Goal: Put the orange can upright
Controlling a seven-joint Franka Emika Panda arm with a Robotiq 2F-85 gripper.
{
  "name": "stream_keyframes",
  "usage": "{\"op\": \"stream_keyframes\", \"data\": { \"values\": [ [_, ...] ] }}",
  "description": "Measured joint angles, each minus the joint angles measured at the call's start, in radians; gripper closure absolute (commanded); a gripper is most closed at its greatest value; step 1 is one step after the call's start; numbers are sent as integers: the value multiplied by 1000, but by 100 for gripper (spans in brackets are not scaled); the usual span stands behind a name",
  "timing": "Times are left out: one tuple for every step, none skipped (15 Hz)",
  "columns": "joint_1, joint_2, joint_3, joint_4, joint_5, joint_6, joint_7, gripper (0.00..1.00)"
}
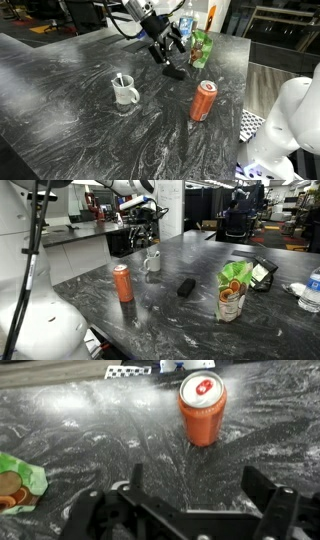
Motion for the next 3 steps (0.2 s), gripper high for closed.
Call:
{"op": "stream_keyframes", "data": {
  "values": [
    [3,-7,6,-2,-14,49,8,0],
    [5,-15,9,-8,-25,102,18,0],
    [6,-26,11,-17,-34,158,29,0]
  ]
}}
